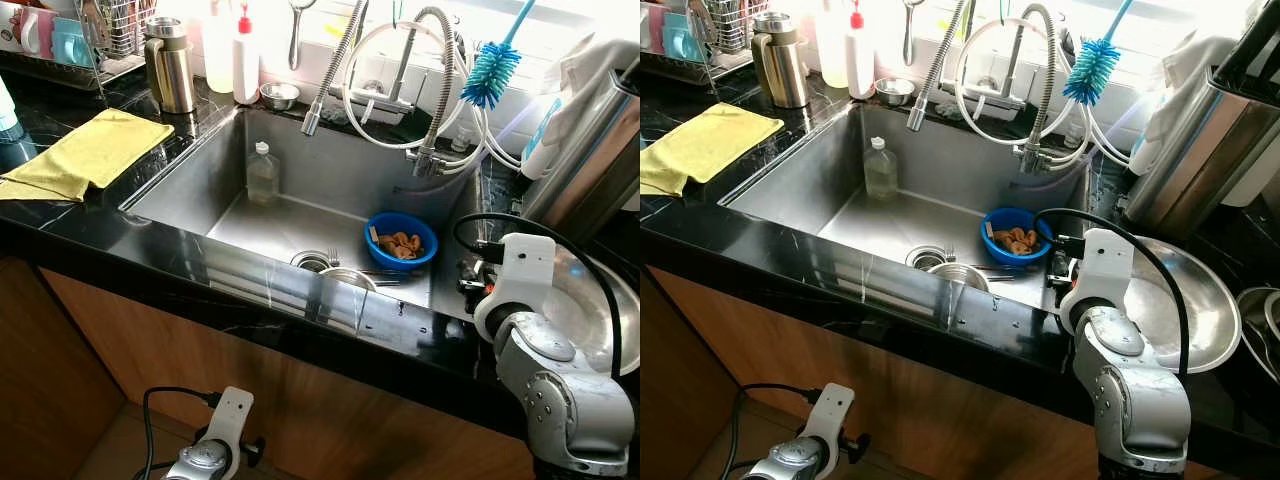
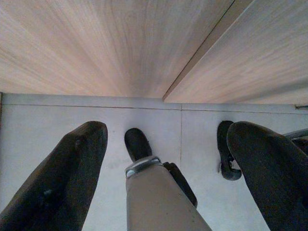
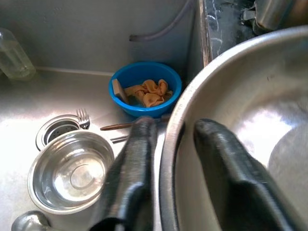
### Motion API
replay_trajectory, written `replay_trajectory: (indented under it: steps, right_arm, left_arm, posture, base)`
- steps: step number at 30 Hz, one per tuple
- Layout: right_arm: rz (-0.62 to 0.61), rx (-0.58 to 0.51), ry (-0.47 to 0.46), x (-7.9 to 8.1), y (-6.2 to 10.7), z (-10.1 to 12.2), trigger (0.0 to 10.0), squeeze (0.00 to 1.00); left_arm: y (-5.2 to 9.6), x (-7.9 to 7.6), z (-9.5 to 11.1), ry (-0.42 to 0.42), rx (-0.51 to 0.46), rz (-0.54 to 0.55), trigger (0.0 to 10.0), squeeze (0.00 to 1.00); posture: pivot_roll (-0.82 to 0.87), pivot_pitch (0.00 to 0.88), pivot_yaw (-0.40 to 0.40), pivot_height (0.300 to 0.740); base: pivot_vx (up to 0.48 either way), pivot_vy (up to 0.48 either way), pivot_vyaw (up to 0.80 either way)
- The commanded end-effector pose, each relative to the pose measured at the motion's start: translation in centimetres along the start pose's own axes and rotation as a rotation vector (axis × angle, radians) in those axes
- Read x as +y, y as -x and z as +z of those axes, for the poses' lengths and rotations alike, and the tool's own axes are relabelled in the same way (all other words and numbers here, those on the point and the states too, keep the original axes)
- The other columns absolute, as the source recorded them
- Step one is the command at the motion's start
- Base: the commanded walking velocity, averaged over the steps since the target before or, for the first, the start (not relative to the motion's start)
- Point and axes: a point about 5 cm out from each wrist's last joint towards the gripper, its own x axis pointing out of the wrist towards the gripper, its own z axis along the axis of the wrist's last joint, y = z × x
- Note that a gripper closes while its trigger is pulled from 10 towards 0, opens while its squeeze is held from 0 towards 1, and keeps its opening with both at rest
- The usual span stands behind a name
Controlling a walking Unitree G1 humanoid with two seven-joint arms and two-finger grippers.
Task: Kitchen organization
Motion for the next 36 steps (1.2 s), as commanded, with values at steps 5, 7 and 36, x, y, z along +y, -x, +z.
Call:
replay_trajectory:
  steps: [5, 7, 36]
  right_arm:
    - [-0.025, 0.020, -0.015, -0.4, -0.3, -0.3, 0.0, 0.00]
    - [-0.028, 0.010, -0.017, -0.6, -0.3, -0.1, 0.0, 0.00]
    - [0.324, -0.247, -0.006, 3.4, 1.1, 4.5, 10.0, 0.00]
  left_arm:
    - [-0.1, -0.1, 0.3, 0.012, -0.005, -0.002, 10.0, 0.00]
    - [-0.1, 0.0, 0.3, 0.013, -0.005, 0.000, 10.0, 0.00]
    - [0.0, 0.2, 0.3, 0.044, -0.004, 0.025, 10.0, 0.00]
  posture:
    - [0.11, 0.038, -0.158, 0.740]
    - [0.12, 0.041, -0.159, 0.740]
    - [0.10, 0.044, -0.166, 0.740]
  base:
    - [0.000, 0.000, 0.00]
    - [0.000, 0.000, 0.00]
    - [0.000, 0.000, 0.00]
